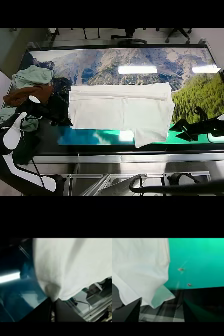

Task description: Fold the shirts.

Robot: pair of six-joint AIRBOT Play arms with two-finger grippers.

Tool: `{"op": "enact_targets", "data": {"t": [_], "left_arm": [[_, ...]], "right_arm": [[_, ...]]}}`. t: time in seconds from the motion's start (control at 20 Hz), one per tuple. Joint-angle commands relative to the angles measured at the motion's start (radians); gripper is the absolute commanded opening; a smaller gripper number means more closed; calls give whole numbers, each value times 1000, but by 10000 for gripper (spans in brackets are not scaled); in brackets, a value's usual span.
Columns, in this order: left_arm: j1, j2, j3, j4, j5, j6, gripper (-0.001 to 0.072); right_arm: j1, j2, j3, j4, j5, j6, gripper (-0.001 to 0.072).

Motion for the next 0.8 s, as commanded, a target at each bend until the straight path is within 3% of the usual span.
{"op": "enact_targets", "data": {"t": [0.0,0.25,0.3,0.35,0.4,0.45,0.5,0.6,0.75], "left_arm": [[-43,4,48,-5,-21,3,13],[-41,3,75,-3,-54,-13,13],[-41,4,74,0,-65,-13,12],[-41,4,74,3,-76,-13,12],[-41,4,74,3,-89,-13,12],[-40,4,74,3,-107,-13,12],[-39,4,74,4,-129,-17,11],[-39,8,71,4,-172,-38,11],[-39,99,-43,5,-131,-37,10]], "right_arm": [[27,-19,-35,20,-41,-16,576],[123,-127,-34,87,-151,-40,569],[132,-153,-34,146,-146,-79,493],[140,-174,-34,212,-135,-130,302],[143,-189,-34,275,-106,-179,200],[142,-190,-31,306,-67,-206,184],[138,-182,-21,305,-16,-220,70],[108,-127,-15,243,47,-206,19],[57,-14,-18,-9,79,-62,18]]}}
